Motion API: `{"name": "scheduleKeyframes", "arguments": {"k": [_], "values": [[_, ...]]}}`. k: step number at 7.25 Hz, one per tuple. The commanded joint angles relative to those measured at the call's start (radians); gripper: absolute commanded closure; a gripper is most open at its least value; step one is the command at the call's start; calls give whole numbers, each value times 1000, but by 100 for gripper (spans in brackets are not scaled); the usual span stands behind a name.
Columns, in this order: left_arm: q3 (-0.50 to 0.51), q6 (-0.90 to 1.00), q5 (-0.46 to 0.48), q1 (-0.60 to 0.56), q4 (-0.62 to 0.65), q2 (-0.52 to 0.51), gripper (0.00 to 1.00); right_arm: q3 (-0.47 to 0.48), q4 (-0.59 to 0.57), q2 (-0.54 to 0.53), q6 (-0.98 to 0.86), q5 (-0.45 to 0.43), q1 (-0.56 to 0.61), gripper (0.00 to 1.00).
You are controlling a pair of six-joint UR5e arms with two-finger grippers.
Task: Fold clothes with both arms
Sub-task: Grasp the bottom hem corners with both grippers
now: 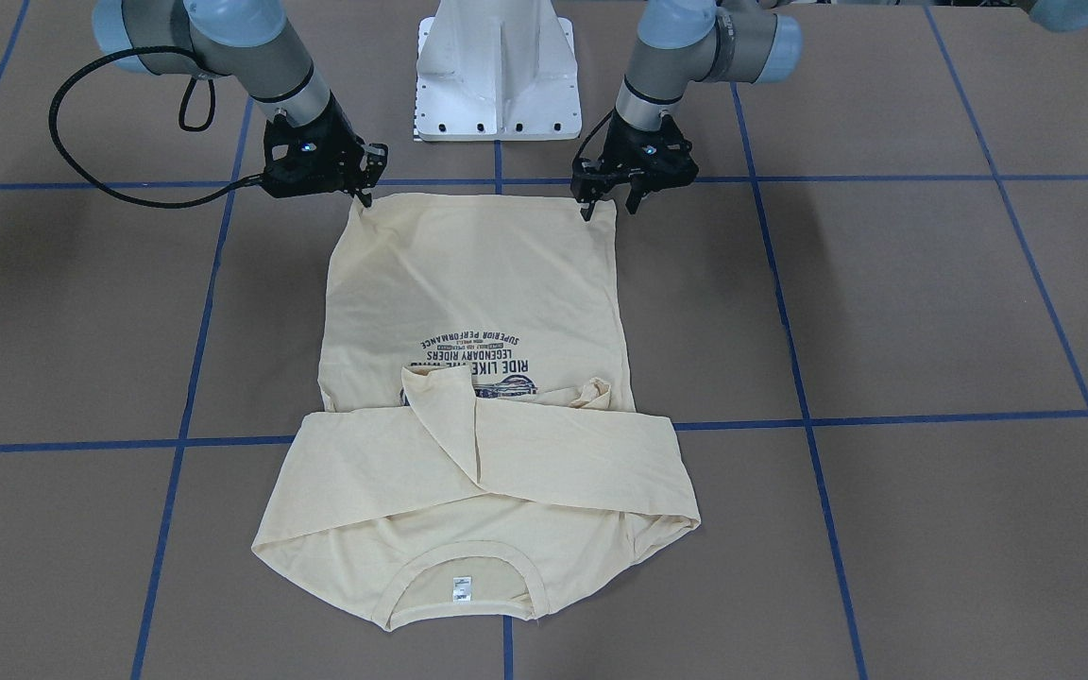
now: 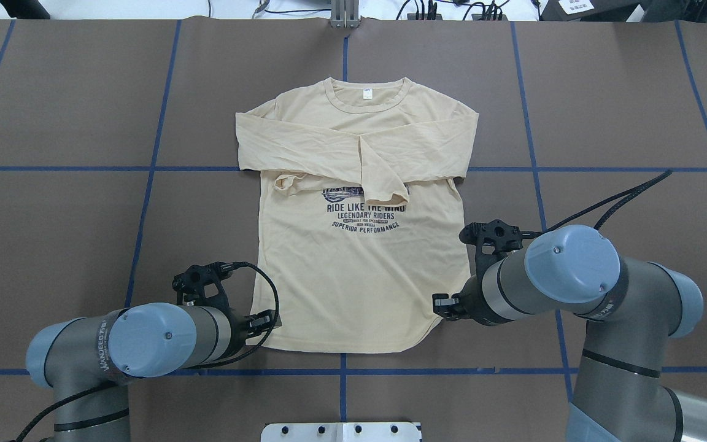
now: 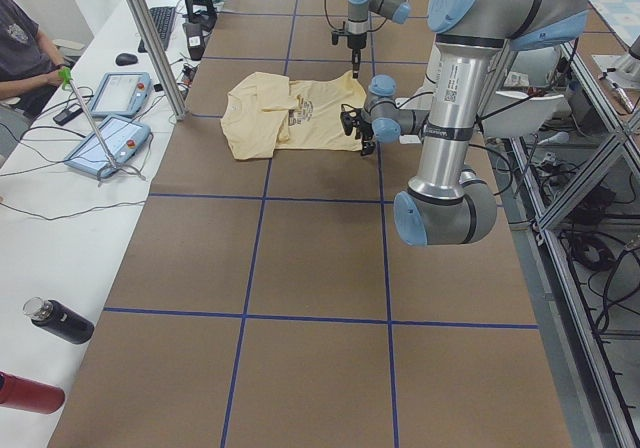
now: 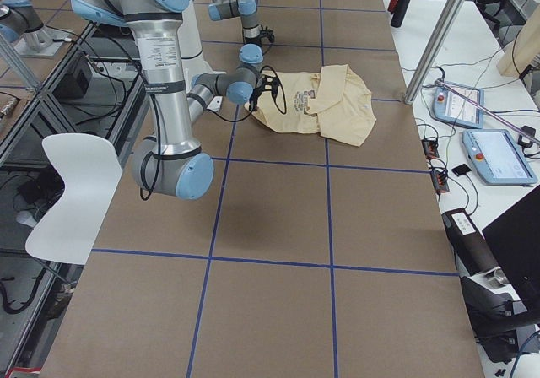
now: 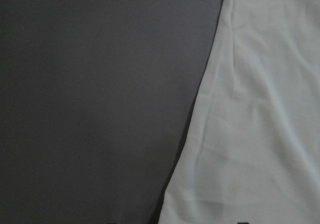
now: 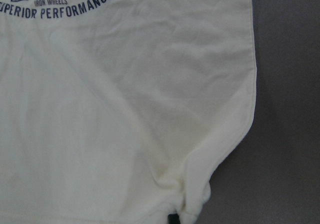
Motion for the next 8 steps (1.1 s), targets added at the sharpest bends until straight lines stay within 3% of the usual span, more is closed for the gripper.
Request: {"name": "scheduleKeyframes", "arguments": {"k": [1,3,6,8], "values": [[-1,0,0,0,0,-3,37,0,-1,0,0,10,8,100],[-4,0,0,0,1,0,43,0,-1,0,0,29,17,100],[-12,0,0,0,1,2,96,0,-1,-2,0,32,22,100],[-12,-2,0,0,3,0,100,-2,-1,-2,0,32,22,100]]}}
